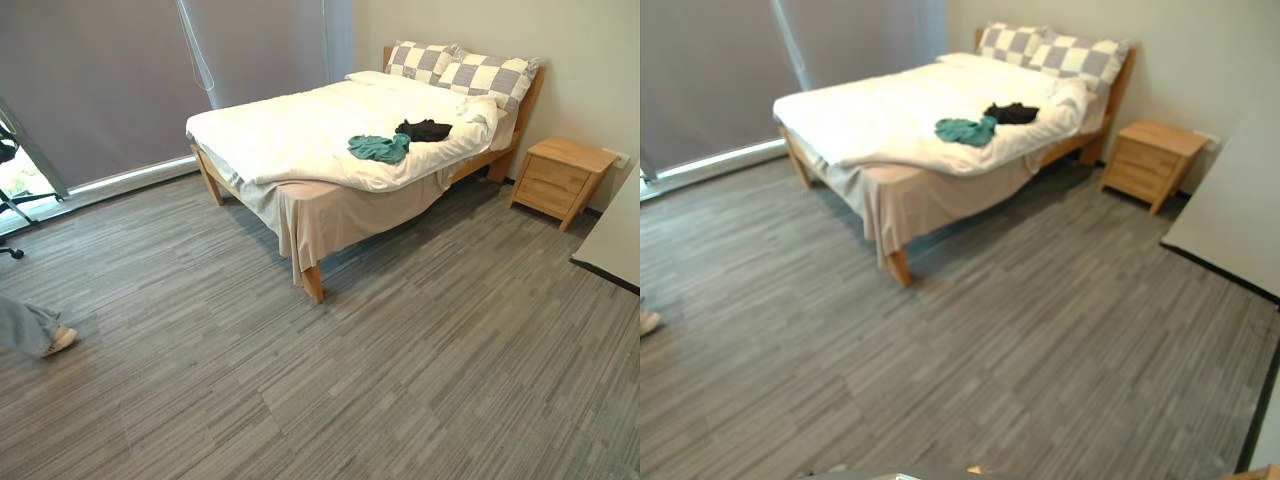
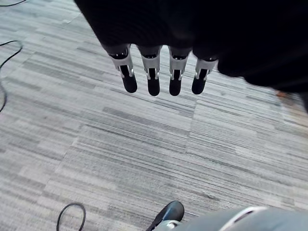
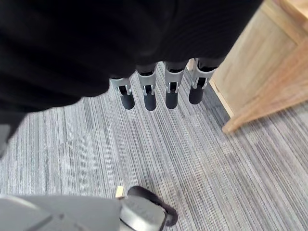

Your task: Tidy up the quilt and then pick up the clothes from the bed and put them into the laundry hamper.

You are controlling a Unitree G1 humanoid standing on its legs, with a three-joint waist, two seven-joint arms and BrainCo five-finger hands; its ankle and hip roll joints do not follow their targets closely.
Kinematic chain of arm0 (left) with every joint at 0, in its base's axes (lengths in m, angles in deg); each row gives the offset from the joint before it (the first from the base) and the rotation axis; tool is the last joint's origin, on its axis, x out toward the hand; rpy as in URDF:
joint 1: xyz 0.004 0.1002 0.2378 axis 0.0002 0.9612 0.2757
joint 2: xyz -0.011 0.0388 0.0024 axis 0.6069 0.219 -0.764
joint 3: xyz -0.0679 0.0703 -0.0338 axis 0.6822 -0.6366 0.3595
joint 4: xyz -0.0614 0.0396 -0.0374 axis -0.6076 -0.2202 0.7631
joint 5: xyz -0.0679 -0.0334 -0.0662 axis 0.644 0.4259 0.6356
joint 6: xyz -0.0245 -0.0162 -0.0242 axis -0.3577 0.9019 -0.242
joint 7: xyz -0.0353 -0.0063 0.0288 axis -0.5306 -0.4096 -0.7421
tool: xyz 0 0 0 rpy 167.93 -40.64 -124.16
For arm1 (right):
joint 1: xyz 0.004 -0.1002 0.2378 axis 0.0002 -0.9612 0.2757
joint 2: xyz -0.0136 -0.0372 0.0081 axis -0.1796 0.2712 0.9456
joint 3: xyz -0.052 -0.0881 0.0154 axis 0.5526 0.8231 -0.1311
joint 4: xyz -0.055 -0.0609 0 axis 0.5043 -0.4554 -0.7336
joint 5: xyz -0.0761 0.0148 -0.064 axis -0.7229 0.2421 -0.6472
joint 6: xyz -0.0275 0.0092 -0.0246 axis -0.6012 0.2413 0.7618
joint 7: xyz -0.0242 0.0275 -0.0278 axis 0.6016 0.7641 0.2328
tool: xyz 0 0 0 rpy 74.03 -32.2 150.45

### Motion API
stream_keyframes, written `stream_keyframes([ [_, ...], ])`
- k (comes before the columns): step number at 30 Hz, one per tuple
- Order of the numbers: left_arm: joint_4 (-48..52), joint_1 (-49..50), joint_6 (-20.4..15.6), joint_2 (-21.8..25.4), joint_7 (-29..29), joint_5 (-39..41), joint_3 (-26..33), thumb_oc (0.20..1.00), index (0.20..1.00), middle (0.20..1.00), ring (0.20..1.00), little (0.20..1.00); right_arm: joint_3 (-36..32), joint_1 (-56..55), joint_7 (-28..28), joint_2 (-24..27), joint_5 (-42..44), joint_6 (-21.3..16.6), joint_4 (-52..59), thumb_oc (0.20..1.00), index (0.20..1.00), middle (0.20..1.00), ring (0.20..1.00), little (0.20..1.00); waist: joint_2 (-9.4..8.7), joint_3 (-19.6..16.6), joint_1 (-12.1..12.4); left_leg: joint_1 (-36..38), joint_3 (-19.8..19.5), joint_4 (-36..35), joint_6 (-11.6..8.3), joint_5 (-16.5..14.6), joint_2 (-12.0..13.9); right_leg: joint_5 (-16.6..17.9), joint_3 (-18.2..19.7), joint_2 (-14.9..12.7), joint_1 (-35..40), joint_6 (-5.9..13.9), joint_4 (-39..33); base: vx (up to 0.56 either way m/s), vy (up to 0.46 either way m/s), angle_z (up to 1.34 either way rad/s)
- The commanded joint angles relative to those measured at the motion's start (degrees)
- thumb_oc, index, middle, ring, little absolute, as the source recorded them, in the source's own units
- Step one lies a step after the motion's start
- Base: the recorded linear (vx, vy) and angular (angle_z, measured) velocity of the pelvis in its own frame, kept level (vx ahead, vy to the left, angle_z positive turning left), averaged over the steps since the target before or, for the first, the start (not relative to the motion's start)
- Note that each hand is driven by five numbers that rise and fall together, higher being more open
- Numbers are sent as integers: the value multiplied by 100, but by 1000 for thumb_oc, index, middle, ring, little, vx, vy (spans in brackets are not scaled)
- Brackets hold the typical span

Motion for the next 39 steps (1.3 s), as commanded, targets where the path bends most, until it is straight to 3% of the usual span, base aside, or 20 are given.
stream_keyframes([
  [1,-2,-611,-54,20,111,-314,-24,1000,1000,1000,1000,1000,91,552,-123,26,-137,20,-154,1000,1000,1000,1000,1000,-175,607,-65,515,-69,-595,-299,-273,33,125,453,-258,1015,644,-1691,20,5,5],
  [9,-7,-652,-42,51,33,-274,-21,1000,1000,1000,1000,1000,114,607,-56,42,-209,83,-287,1000,1000,1000,1000,1000,-202,616,-15,486,13,-595,-248,-336,46,49,475,-222,857,681,-1444,42,17,-4],
  [11,96,-803,-27,157,35,-129,35,1000,1000,1000,1000,1000,38,703,-40,24,-80,80,-194,1000,1000,1000,1000,1000,-194,803,9,438,20,-595,-152,-364,125,-64,370,-67,4,924,30,-7,39,-12],
  [13,118,-814,39,156,83,-124,72,1000,1000,1000,1000,1000,-50,721,-66,29,4,101,-89,1000,1000,1000,1000,1000,-129,1005,-71,611,84,-595,-83,-469,177,258,250,-70,-728,1338,1350,87,75,-23],
  [15,84,-819,69,180,112,-84,110,1000,1000,1000,1000,1000,-171,723,-84,2,134,92,-25,1000,1000,1000,1000,1000,-60,1118,-152,856,115,-595,-96,-602,256,479,47,-205,-1217,1386,1948,245,46,-8],
  [16,60,-824,68,189,108,-101,118,1000,1000,1000,1000,1000,-202,701,-100,-12,156,84,-12,1000,1000,1000,1000,1000,-63,1137,-203,962,114,-595,-123,-695,242,443,-106,-348,-1317,1344,1818,554,-42,-12],
  [17,39,-839,57,204,100,-180,86,1000,1000,1000,1000,1000,-214,625,-104,-35,170,70,3,1000,1000,1000,1000,1000,-99,1158,-306,1101,48,-595,-216,-855,190,376,-185,-453,-1330,1203,844,456,-52,-6],
  [18,40,-837,57,203,100,-181,86,1000,1000,1000,1000,1000,-213,623,-105,-33,170,70,4,1000,1000,1000,1000,1000,-82,1176,-321,1125,33,-595,-219,-863,210,381,-210,-442,-1283,1202,812,497,-87,12],
  [21,-18,-897,30,202,86,-415,-2,1000,1000,1000,1000,1000,-258,557,-114,-37,228,80,-1,1000,1000,1000,1000,1000,-117,1244,-564,1347,-151,-595,-414,-1120,185,751,87,-519,-1239,1211,-1179,473,-107,21],
  [23,-130,-862,8,177,60,-553,-37,1000,1000,1000,1000,1000,-279,488,-110,-67,288,66,-20,1000,1000,1000,1000,1000,-102,1189,-704,1588,-196,-595,-508,-1343,199,898,323,-465,-1403,1245,-1363,515,-122,32],
  [26,-173,-776,-2,175,66,-604,-60,1000,1000,1000,1000,1000,-247,382,-83,-35,257,62,-106,1000,1000,1000,1000,1000,26,1132,-697,1807,-289,-547,-510,-1192,349,920,388,-319,-1319,1097,-1194,591,-193,43],
  [27,-109,-785,2,153,49,-477,-9,1000,1000,1000,1000,1000,-237,466,-75,43,289,53,-133,1000,1000,1000,1000,1000,104,1183,-728,1335,-158,849,-656,-581,603,841,381,-127,-1125,884,-979,479,-334,4],
  [29,78,-849,14,263,60,-343,-20,1000,1000,1000,1000,1000,-137,508,-86,149,154,63,-96,1000,1000,1000,1000,1000,-20,1338,-611,240,-334,2943,-707,325,695,743,222,-173,-732,573,-1077,453,-440,15],
  [30,213,-925,17,329,108,-222,-17,1000,1000,1000,1000,1000,-109,559,-131,228,145,67,-9,1000,1000,1000,1000,1000,-148,1504,-485,-320,-339,3928,-662,522,709,652,181,-227,-516,404,-1117,283,-372,16],
  [31,275,-1011,25,373,203,-72,9,1000,1000,1000,1000,1000,-107,684,-179,312,155,59,55,1000,1000,1000,1000,1000,-266,1599,-384,-679,-167,4457,-609,402,799,591,159,-297,-294,332,-1240,330,-290,-14],
  [32,296,-1052,17,369,242,16,41,1000,1000,1000,1000,1000,-84,769,-187,356,135,77,71,1000,1000,1000,1000,1000,-308,1618,-295,-861,-34,4556,-588,312,856,502,172,-306,-99,288,-1312,440,-175,-45],
  [34,303,-1093,-27,327,332,168,114,1000,1000,1000,1000,1000,-57,858,-214,438,41,102,75,1000,1000,1000,1000,1000,-401,1579,-118,-1299,290,4275,-604,124,807,330,118,-423,368,297,-1534,555,-45,-25],
  [37,442,-975,-123,230,430,322,232,1000,1000,1000,1000,1000,-122,848,-289,534,44,60,120,1000,1000,1000,1000,1000,-335,1413,38,-1486,852,2431,-608,117,725,78,26,-473,966,426,-1809,572,99,14],
  [39,480,-853,-120,177,408,284,269,1000,1000,1000,1000,1000,-159,810,-287,527,44,45,125,1000,1000,1000,1000,1000,-319,1279,152,-1451,1191,1137,-605,262,528,-133,-69,-455,1330,519,-1894,626,157,26],
])
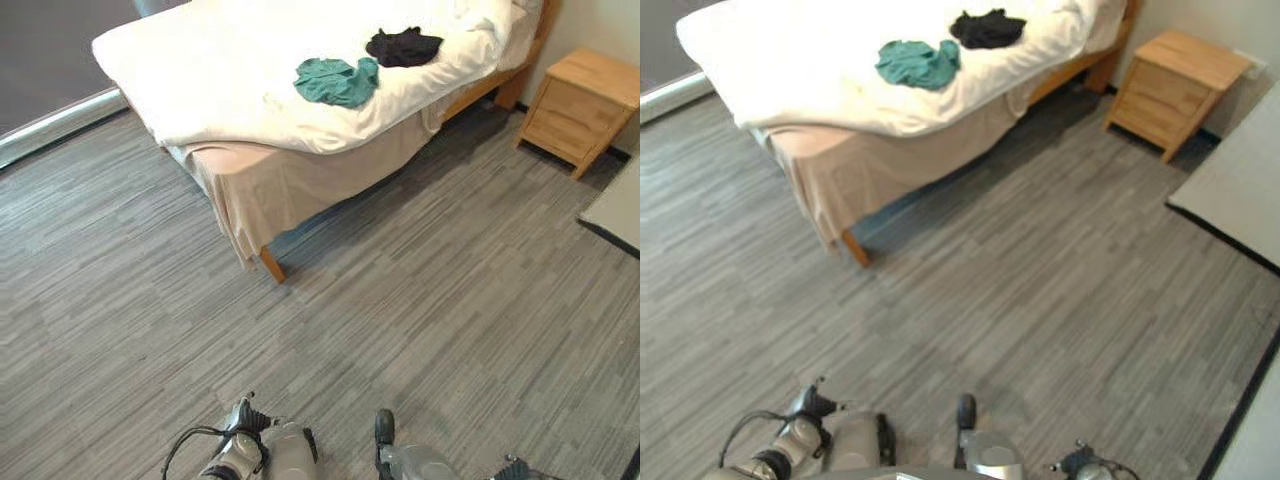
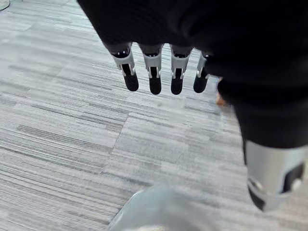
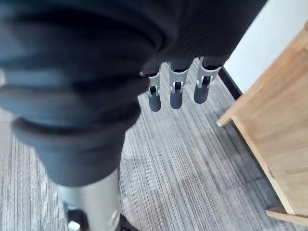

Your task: Tidy up the quilt and then pick up the clothes from the bed and put them into the laundry hamper.

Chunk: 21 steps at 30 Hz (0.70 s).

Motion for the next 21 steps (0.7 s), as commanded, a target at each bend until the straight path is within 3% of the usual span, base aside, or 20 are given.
stream_keyframes([
  [1,140,229,-26,15,149,126,-102,1000,1000,1000,1000,1000,-138,-29,-105,228,-9,-51,184,1000,1000,1000,1000,1000,19,13,398,199,493,-1375,232,-53,-432,-1427,539,-283,888,981,18,613,136,23],
  [3,95,288,-12,-12,158,181,-24,1000,1000,1000,1000,1000,-166,-50,-118,184,-8,-60,166,1000,1000,1000,1000,1000,29,-18,444,210,734,-1781,254,201,-353,-1475,490,-219,1036,994,19,475,103,39],
  [4,-88,495,55,-85,152,360,171,1000,1000,1000,1000,1000,-157,-91,-115,61,-8,-53,116,1000,1000,1000,1000,1000,-14,-150,550,442,763,-2077,414,212,-418,-1607,419,-161,1196,1048,286,567,152,39],
  [6,-286,552,125,-63,123,294,210,1000,1000,1000,1000,1000,-180,-75,-116,-82,60,-97,114,1000,1000,1000,1000,1000,-135,-250,599,665,639,-2210,635,75,-605,-1519,370,-160,966,1267,1319,601,208,27],
  [8,-472,564,252,43,26,-44,161,1000,1000,1000,1000,1000,-167,-96,-44,-236,75,-105,183,1000,1000,1000,1000,1000,-172,-198,460,1153,645,-2464,789,-127,-683,-936,411,-175,445,1670,2828,400,179,48],
  [9,-486,556,294,110,5,-155,158,1000,1000,1000,1000,1000,-154,-53,-16,-281,104,-102,251,1000,1000,1000,1000,1000,-121,-100,362,1396,604,-2561,839,-179,-640,-623,514,-154,-47,1752,3659,253,105,36],
  [10,-486,555,294,111,4,-155,160,1000,1000,1000,1000,1000,-153,-52,-16,-282,105,-101,251,1000,1000,1000,1000,1000,-130,-105,366,1390,611,-2561,842,-180,-650,-637,522,-164,-67,1754,3686,247,99,29],
  [11,-491,525,300,156,8,-172,147,1000,1000,1000,1000,1000,-163,-10,-8,-309,135,-112,307,1000,1000,1000,1000,1000,-46,-37,292,1594,520,-2662,862,-229,-588,-531,550,-185,-488,1766,4276,417,104,85],
  [12,-447,452,285,222,-16,-182,87,1000,1000,1000,1000,1000,-154,5,-11,-364,154,-107,340,1000,1000,1000,1000,1000,80,39,207,1832,370,-2694,842,-323,-521,-677,408,-316,-943,1595,4467,416,101,95],
  [13,-447,450,285,221,-17,-183,88,1000,1000,1000,1000,1000,-154,7,-11,-363,154,-107,339,1000,1000,1000,1000,1000,94,28,209,1817,371,-2694,837,-316,-501,-657,403,-298,-951,1587,4448,574,40,85],
  [14,-379,343,244,283,-17,-160,19,1000,1000,1000,1000,1000,-112,-19,-11,-376,140,-104,357,1000,1000,1000,1000,1000,101,74,111,2014,202,-2694,763,-422,-543,-963,289,-398,-1096,1404,3684,444,-36,68],
  [15,-353,312,224,294,-29,-175,-14,1000,1000,1000,1000,1000,-102,-28,-1,-371,138,-99,355,1000,1000,1000,1000,1000,108,67,66,2085,104,-2694,719,-488,-557,-1025,265,-378,-1046,1354,3110,447,-34,71],
  [16,-353,312,224,294,-29,-175,-14,1000,1000,1000,1000,1000,-102,-28,-1,-371,138,-99,355,1000,1000,1000,1000,1000,111,66,65,2084,103,-2694,718,-487,-554,-1021,264,-375,-1044,1353,3104,483,-139,83],
  [17,-299,228,210,322,-32,-242,-108,1000,1000,1000,1000,1000,-101,-29,-1,-331,142,-60,324,1000,1000,1000,1000,1000,8,-7,-16,2244,-43,-2694,604,-704,-665,-836,398,-465,-1040,1420,1497,514,-178,73],
  [18,-286,183,199,336,-17,-248,-117,1000,1000,1000,1000,1000,-92,-10,11,-310,136,-43,298,1000,1000,1000,1000,1000,5,-23,-81,2358,-121,-2694,543,-798,-658,-640,498,-487,-997,1470,953,706,-267,72],
  [20,-302,147,182,327,-17,-261,-73,1000,1000,1000,1000,1000,-82,23,52,-308,92,-3,248,1000,1000,1000,1000,1000,9,-106,-136,2635,-230,-2694,428,-1011,-607,-323,586,-591,-1212,1619,434,470,-196,66],
  [21,-302,149,182,324,-16,-261,-72,1000,1000,1000,1000,1000,-81,21,53,-305,92,-4,247,1000,1000,1000,1000,1000,24,-97,-147,2650,-240,-2694,426,-1022,-593,-321,569,-582,-1183,1620,416,516,-175,49],
])
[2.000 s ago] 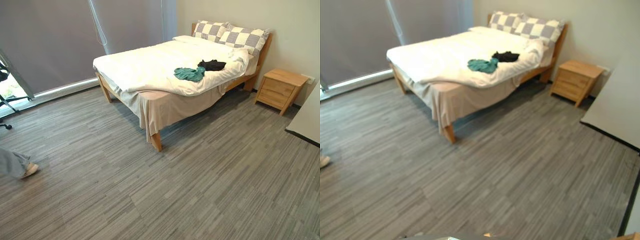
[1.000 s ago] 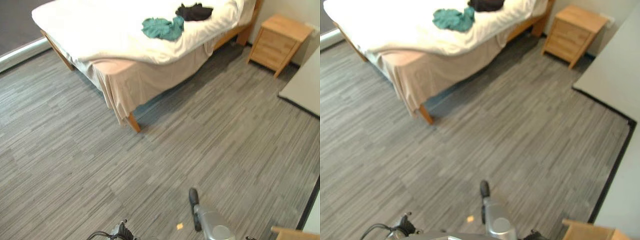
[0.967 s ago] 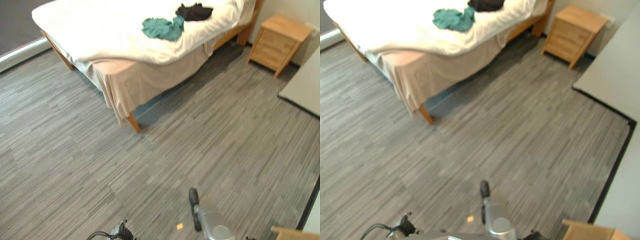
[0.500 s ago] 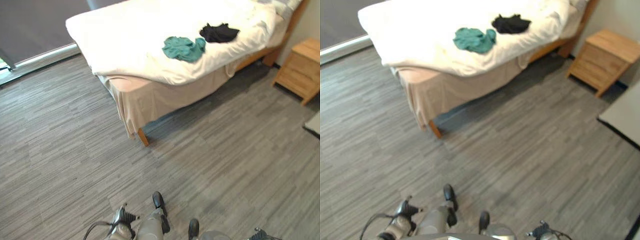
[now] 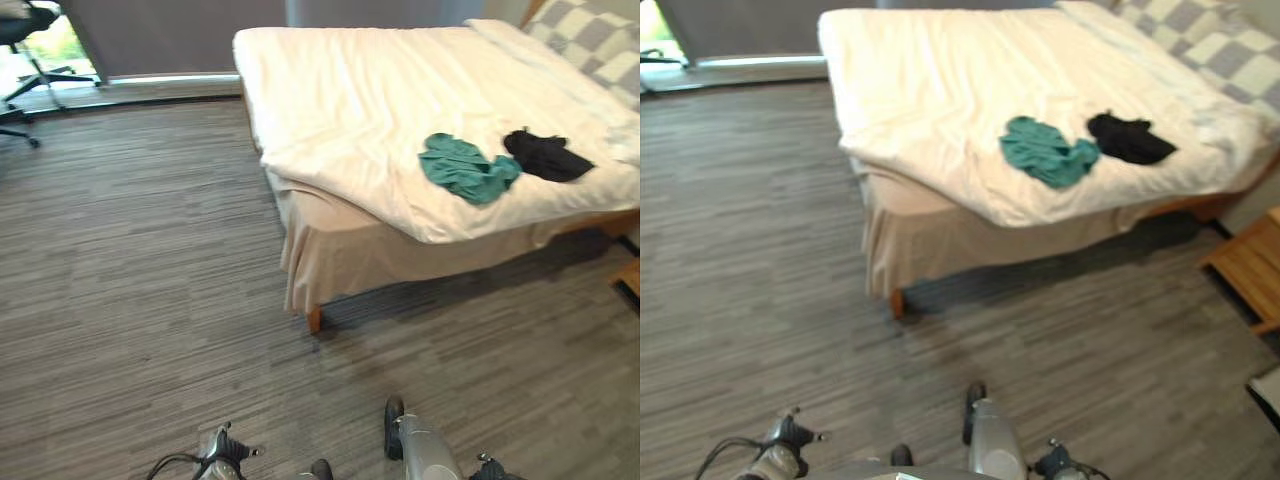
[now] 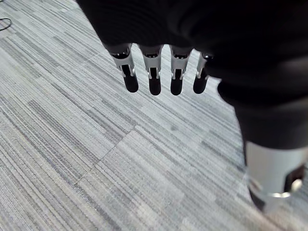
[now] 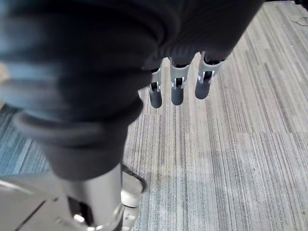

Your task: Tidy up the quilt and then pick up the clothes from the bed and put them into the laundry hamper.

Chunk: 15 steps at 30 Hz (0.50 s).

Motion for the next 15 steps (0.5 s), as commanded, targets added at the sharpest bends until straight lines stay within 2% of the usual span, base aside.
stream_keyframes([
  [1,-147,-108,-133,-16,56,-210,-75,1000,1000,1000,1000,1000,-19,301,4,223,56,47,-104,1000,1000,1000,1000,1000,116,170,-207,405,49,-27,-684,-529,722,468,85,34,834,186,-411,522,-176,29],
  [3,-124,-59,-148,-60,75,-167,-57,1000,1000,1000,1000,1000,-21,296,17,232,75,34,-91,1000,1000,1000,1000,1000,164,134,-215,420,-21,285,-719,-553,752,463,99,85,912,128,-317,471,-228,21],
  [4,-98,-28,-148,-124,61,-6,-32,1000,1000,1000,1000,1000,25,300,46,262,36,45,-124,1000,1000,1000,1000,1000,175,196,-195,-71,-124,1590,-845,-293,941,443,71,142,1132,-81,-274,278,-310,23],
  [5,-46,-85,-156,-134,107,96,-28,1000,1000,1000,1000,1000,-14,315,7,320,61,46,-136,1000,1000,1000,1000,1000,123,340,-146,-573,-247,2587,-936,-41,1021,413,6,131,1274,-187,-270,272,-311,27],
  [6,-46,-87,-156,-131,107,96,-27,1000,1000,1000,1000,1000,-13,317,7,317,61,46,-137,1000,1000,1000,1000,1000,111,317,-160,-614,-260,2597,-934,-30,1010,422,-2,118,1246,-188,-274,119,-248,25],
  [7,68,-210,-164,-158,175,348,-57,1000,1000,1000,1000,1000,-98,375,-99,428,208,44,-169,1000,1000,1000,1000,1000,-24,475,-89,-1242,-164,2865,-863,39,1049,283,-121,85,1503,-339,-357,188,-123,9],
  [8,114,-203,-198,-184,189,381,-56,1000,1000,1000,1000,1000,-106,368,-113,457,223,51,-180,1000,1000,1000,1000,1000,8,459,-70,-1277,-133,2419,-760,-210,960,211,-133,107,1636,-322,-438,191,-121,3],
  [9,114,-204,-198,-182,189,381,-56,1000,1000,1000,1000,1000,-105,369,-113,455,223,51,-180,1000,1000,1000,1000,1000,-4,451,-70,-1277,-128,2394,-756,-189,944,217,-130,94,1626,-320,-442,259,79,-4],
  [10,207,-174,-241,-211,298,433,-48,1000,1000,1000,1000,1000,-28,403,-117,548,114,49,-159,1000,1000,1000,1000,1000,112,400,-21,-1245,-155,1669,-740,-126,850,137,-89,144,1691,-311,-445,163,103,-5],
  [12,134,-212,-249,-241,246,438,-69,1000,1000,1000,1000,1000,-65,363,-117,557,117,40,-213,1000,1000,1000,1000,1000,194,360,-39,-1072,-48,1077,-822,27,942,47,-134,164,1742,-296,-418,147,96,-30],
  [15,113,-158,-279,-237,301,522,9,1000,1000,1000,1000,1000,-45,273,-164,539,38,27,-250,1000,1000,1000,1000,1000,222,285,-20,-890,-56,764,-822,54,892,44,-178,196,1855,-292,-476,156,61,-30],
])
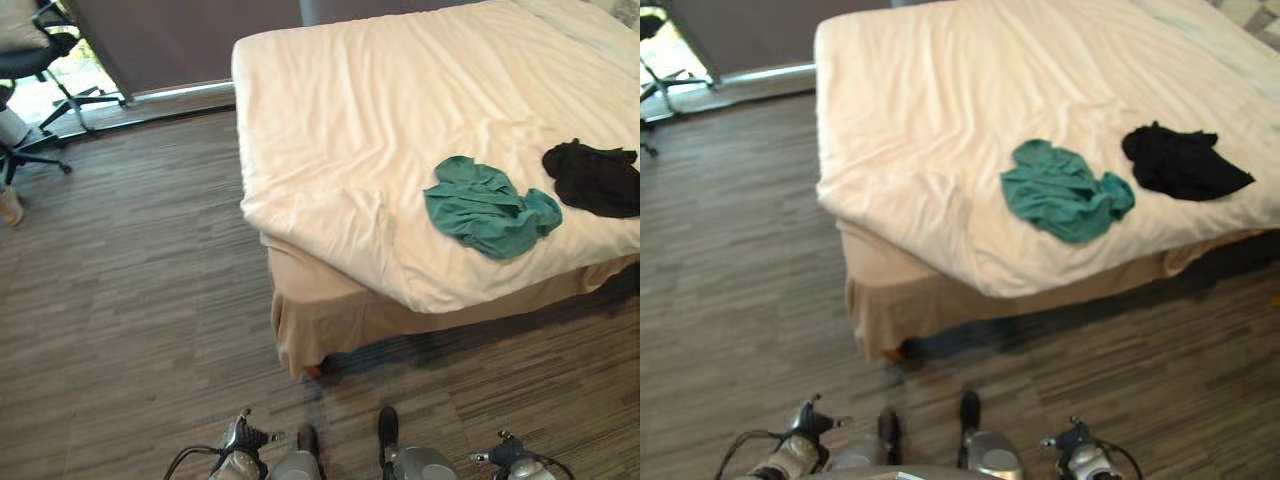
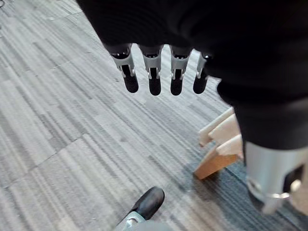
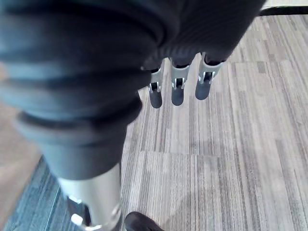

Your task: Tidy up the quilt and then pick up the clothes from the bed and put them into the laundry hamper.

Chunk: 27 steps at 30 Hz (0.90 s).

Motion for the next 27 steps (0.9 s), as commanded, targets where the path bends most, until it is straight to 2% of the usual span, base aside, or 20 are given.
stream_keyframes([
  [1,-133,62,-124,115,402,621,343,1000,1000,1000,1000,1000,22,-171,-100,-92,-20,57,-184,1000,1000,1000,1000,1000,24,-45,33,692,87,-105,65,-503,-173,-889,-75,-522,98,988,245,207,68,-15],
  [2,-131,66,-123,115,402,622,344,1000,1000,1000,1000,1000,25,-173,-100,-93,-19,57,-184,1000,1000,1000,1000,1000,24,-42,35,705,90,-118,64,-498,-173,-889,-72,-521,106,989,242,224,79,-1],
  [3,-38,160,-229,113,571,1103,700,1000,1000,1000,1000,1000,-5,-255,-112,-161,-17,41,-186,1000,1000,1000,1000,1000,38,-91,47,849,123,-345,51,-445,-180,-837,-72,-551,142,1036,176,63,26,-1],
  [4,-36,163,-228,114,571,1104,701,1000,1000,1000,1000,1000,-3,-256,-112,-161,-17,41,-185,1000,1000,1000,1000,1000,38,-88,46,860,124,-356,51,-441,-180,-837,-72,-550,149,1036,173,150,70,-2],
  [5,679,487,-608,240,939,2232,1535,1000,1000,1000,1000,1000,-46,-418,-167,-243,-115,12,-65,1000,1000,1000,1000,1000,67,-109,67,965,153,-427,43,-479,-188,-805,-82,-588,232,1094,119,89,45,-1],
  [6,691,501,-603,241,940,2232,1538,1000,1000,1000,1000,1000,-40,-424,-167,-244,-115,14,-62,1000,1000,1000,1000,1000,65,-114,62,967,152,-427,43,-481,-188,-806,-83,-588,235,1095,118,112,57,-2],
  [8,1542,723,-960,434,1226,2684,1960,1000,1000,1000,1000,1000,-113,-570,-212,-269,-127,-39,137,1000,1000,1000,1000,1000,89,-99,53,1026,159,-427,33,-524,-185,-815,-83,-606,300,1126,100,60,33,5],
  [9,1902,779,-1077,536,1321,2737,2111,1000,1000,1000,1000,1000,-142,-626,-234,-270,-108,-71,233,1000,1000,1000,1000,1000,92,-114,53,1026,164,-427,26,-531,-188,-798,-74,-616,295,1135,91,74,34,8],
  [10,2603,792,-1259,859,1585,2518,2312,1000,1000,1000,1000,1000,-177,-714,-270,-282,-72,-147,365,1000,1000,1000,1000,1000,92,-116,41,1054,184,-427,11,-567,-186,-790,-65,-632,307,1161,74,46,17,6],
  [11,2615,800,-1251,859,1588,2512,2317,1000,1000,1000,1000,1000,-174,-716,-270,-286,-72,-146,367,1000,1000,1000,1000,1000,88,-113,41,1060,185,-427,11,-568,-186,-791,-63,-632,312,1161,72,35,16,2],
  [15,4559,378,-1379,1747,2123,1385,2434,1000,1000,1000,1000,1000,-123,-804,-277,-267,37,-264,479,1000,1000,1000,1000,1000,86,-41,12,1114,194,-427,-21,-636,-162,-809,-75,-654,335,1216,54,0,0,0],
  [17,5111,49,-1343,2107,2145,952,2343,1000,1000,1000,1000,1000,-107,-798,-232,-229,95,-260,401,1000,1000,1000,1000,1000,83,-48,-22,1101,216,-427,-26,-628,-157,-785,-52,-657,303,1224,47,5,-7,-2],
  [21,4993,-858,-1143,2621,1693,432,1647,1000,1000,1000,1000,1000,-20,-750,-99,-123,85,-217,250,1000,1000,1000,1000,1000,135,-101,-221,1159,330,-427,-31,-662,-160,-762,33,-659,279,1259,38,23,1,-10],
  [24,4292,-2043,-821,2915,1347,-212,512,1000,1000,1000,1000,1000,45,-682,0,-16,38,-187,147,1000,1000,1000,1000,1000,183,-132,-402,1230,448,-427,-32,-682,-153,-745,126,-645,271,1279,50,37,11,-15],
  [25,4286,-2052,-823,2914,1349,-211,504,1000,1000,1000,1000,1000,40,-681,0,-18,38,-187,147,1000,1000,1000,1000,1000,183,-129,-396,1231,450,-427,-33,-682,-153,-745,128,-645,270,1279,50,2,17,-25],
  [26,3583,-2912,-608,2891,1165,-584,-281,1000,1000,1000,1000,1000,87,-564,-11,80,48,-168,110,1000,1000,1000,1000,1000,223,-100,-565,1224,519,-427,-24,-678,-158,-723,202,-632,189,1301,79,-25,29,-31],
  [27,3198,-3316,-501,2894,1108,-797,-655,1000,1000,1000,1000,1000,97,-496,-33,132,54,-161,108,1000,1000,1000,1000,1000,250,-71,-647,1200,567,-427,-19,-672,-156,-711,259,-624,98,1319,118,-40,44,-28],
])
